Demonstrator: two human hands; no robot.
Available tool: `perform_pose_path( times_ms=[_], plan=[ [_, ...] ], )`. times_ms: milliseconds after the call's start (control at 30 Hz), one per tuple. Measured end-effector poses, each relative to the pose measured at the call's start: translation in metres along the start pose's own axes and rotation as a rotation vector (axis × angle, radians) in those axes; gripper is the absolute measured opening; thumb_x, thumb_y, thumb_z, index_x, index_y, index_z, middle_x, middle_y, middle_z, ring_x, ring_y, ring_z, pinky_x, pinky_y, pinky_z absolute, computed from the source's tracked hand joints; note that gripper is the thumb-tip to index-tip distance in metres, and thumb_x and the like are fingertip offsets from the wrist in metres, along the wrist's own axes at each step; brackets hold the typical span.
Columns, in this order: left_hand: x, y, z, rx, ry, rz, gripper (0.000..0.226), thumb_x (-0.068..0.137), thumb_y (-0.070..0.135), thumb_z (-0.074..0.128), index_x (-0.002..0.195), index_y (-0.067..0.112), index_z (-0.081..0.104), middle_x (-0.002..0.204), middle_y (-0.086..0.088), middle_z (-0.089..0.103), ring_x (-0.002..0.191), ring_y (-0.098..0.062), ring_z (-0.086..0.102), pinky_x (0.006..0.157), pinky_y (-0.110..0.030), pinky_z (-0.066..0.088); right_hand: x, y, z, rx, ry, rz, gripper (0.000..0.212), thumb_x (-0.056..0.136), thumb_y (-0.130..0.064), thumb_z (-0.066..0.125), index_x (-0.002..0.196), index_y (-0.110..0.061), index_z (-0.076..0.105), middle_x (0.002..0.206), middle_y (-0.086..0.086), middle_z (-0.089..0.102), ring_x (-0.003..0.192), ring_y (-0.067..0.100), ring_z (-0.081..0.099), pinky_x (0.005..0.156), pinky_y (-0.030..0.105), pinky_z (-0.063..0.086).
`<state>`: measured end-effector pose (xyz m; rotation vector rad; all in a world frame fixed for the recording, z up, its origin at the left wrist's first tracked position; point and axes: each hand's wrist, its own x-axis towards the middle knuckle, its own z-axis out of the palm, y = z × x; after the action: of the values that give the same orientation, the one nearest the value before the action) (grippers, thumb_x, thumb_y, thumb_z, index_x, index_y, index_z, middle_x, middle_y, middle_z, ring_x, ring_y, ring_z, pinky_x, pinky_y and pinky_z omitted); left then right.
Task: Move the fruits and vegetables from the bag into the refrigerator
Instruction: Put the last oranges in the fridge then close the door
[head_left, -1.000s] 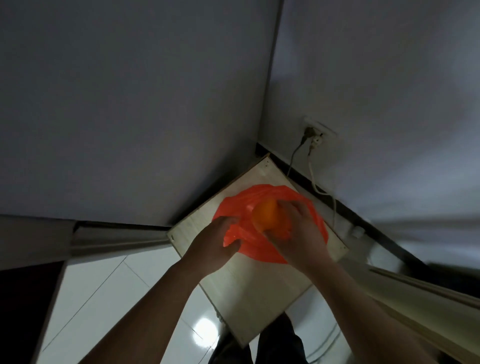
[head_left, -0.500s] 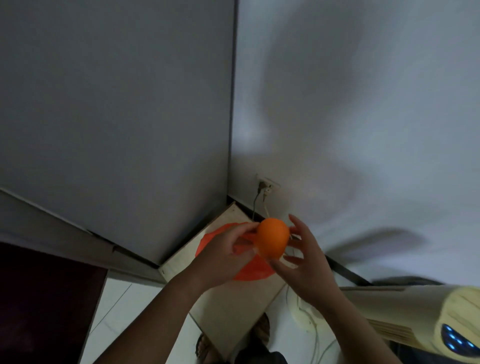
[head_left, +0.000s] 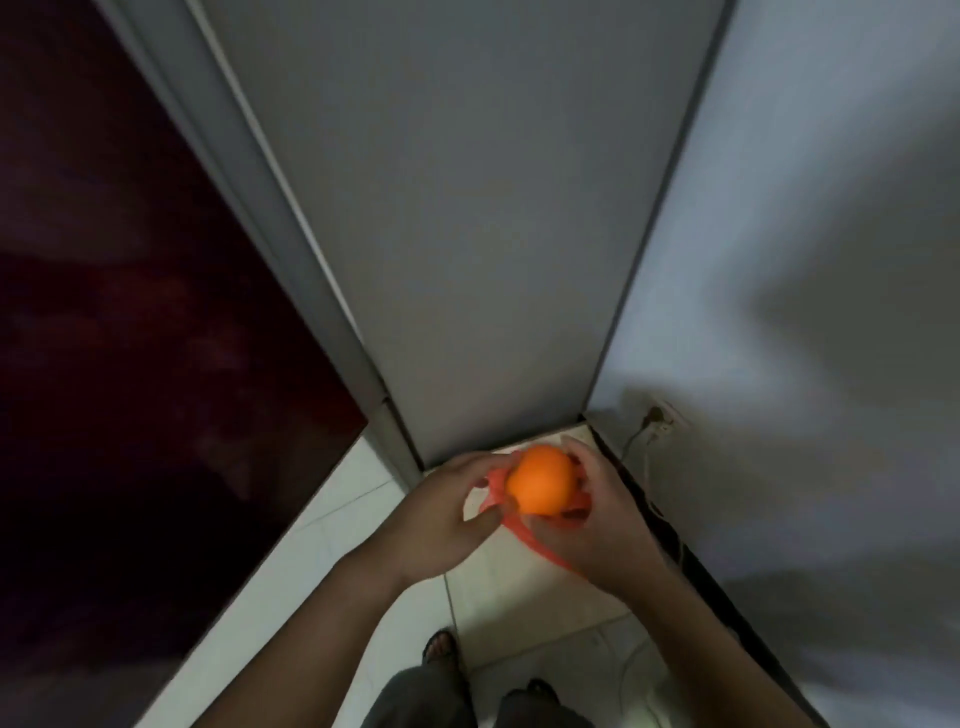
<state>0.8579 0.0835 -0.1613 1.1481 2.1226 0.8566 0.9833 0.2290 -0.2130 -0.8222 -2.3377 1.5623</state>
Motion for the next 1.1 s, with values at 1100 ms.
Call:
perform_pose_path(
  times_ms=[1100],
  plan=[
    [-0.368, -0.11, -0.018, -0.195, 0.458, -0.394, 0.045, 0.089, 0.036, 0.057, 0.131, 0.035, 0.043, 0.134, 0.017, 0.047, 0.113, 0.0, 0.05, 0.087, -0.015, 0.04, -0.184, -0.112, 0.223, -0.195, -0.471, -0.299, 0.073, 0.066, -0.033, 0.08, 0.124, -0.04, 0.036, 0.131, -0.015, 0.04, 0.113, 0.009, 0.046, 0.08, 0.019, 0.049]
  ],
)
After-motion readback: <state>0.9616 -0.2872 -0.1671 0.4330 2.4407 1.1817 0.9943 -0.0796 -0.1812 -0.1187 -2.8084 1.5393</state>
